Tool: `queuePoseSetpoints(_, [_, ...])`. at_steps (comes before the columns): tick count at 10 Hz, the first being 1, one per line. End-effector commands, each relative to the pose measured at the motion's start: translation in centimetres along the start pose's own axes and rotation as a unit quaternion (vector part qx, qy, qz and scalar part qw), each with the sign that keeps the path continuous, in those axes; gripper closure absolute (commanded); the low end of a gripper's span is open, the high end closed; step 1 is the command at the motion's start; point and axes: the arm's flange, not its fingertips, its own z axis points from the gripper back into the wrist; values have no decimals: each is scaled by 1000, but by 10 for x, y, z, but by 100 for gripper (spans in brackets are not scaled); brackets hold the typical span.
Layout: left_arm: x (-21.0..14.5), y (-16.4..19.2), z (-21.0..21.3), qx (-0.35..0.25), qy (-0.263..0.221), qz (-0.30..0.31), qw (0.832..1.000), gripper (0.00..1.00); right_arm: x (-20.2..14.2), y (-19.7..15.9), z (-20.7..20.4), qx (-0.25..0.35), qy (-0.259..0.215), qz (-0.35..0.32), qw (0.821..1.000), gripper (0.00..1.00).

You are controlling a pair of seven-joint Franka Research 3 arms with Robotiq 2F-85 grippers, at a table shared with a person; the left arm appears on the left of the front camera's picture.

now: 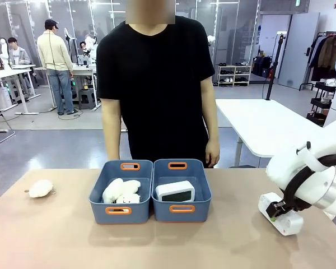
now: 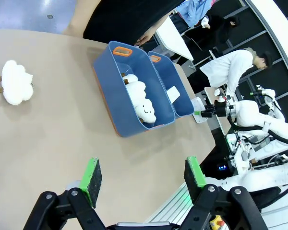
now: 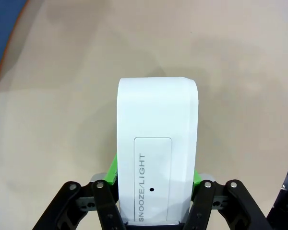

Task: Sort the digital clocks into the basket.
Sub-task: Pick up the Digital clock from the table and place it into the empty Plastic storage basket.

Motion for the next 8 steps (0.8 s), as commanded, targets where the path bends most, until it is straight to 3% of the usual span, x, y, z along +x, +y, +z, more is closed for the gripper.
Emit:
queuePoseSetpoints(1, [3,-2,-1,2,-8,4,1000,12,-30,18,43,75,-40,-13,996,100])
queuePoseSetpoints(3, [3,-2,-1,2,-8,4,1000,12,7,34,117,134,-107,2,985,100])
queuePoseSetpoints(4, [3,-2,-1,2,-8,4,1000,12,28,53,139,171,-106,-10,979,100])
queuePoseSetpoints(6, [3,-2,-1,2,-8,4,1000,12,71,106,143,189,-96,-40,977,100])
queuePoseSetpoints(8, [3,-2,-1,2,-8,4,1000,12,104,156,116,182,-85,-65,977,100])
